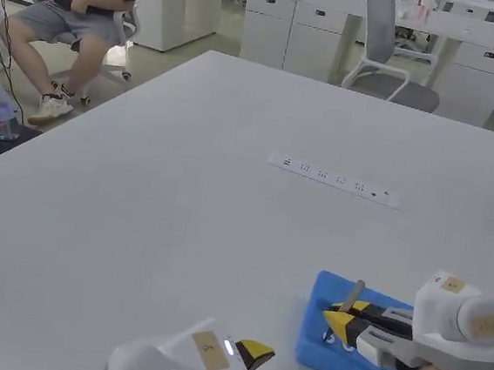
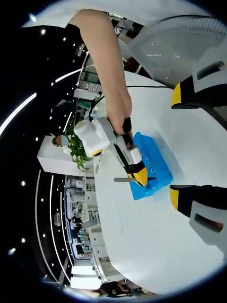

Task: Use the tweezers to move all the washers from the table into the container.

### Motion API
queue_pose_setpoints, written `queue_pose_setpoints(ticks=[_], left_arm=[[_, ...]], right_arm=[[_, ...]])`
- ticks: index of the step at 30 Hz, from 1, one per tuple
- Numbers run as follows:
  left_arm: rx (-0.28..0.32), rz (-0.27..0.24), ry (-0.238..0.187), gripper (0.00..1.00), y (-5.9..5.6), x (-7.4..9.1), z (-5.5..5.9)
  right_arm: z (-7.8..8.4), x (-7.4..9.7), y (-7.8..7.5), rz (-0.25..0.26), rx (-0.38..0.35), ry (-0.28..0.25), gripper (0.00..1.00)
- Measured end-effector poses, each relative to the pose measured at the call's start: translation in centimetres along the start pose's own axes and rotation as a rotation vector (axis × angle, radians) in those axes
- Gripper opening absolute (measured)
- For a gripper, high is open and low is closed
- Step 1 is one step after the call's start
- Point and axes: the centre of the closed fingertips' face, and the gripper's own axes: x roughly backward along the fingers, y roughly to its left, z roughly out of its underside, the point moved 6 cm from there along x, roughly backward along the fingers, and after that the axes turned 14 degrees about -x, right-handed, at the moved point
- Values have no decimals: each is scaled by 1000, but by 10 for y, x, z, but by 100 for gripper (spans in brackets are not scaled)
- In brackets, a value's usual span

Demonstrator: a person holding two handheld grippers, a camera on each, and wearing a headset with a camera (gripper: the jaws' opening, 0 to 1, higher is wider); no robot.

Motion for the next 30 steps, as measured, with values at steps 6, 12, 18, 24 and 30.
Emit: queue_pose_setpoints(ticks=[6, 12, 18, 24, 30], left_arm=[[76, 16, -47, 62, 2, 3, -7], [125, 22, -91, 62, 5, 6, -13], [111, 56, -120, 56, 6, 11, -26], [154, 111, -188, 42, 8, 20, -46], [113, 142, -208, 38, 8, 22, -61]], right_arm=[[-8, 7, -2, 5, -27, -58, 5], [-22, 22, 7, -7, 6, -108, 4], [-26, 45, 24, -29, 68, -112, 4], [-23, 68, 36, -62, 73, -115, 4], [-9, 86, 49, -136, 61, -71, 4]])
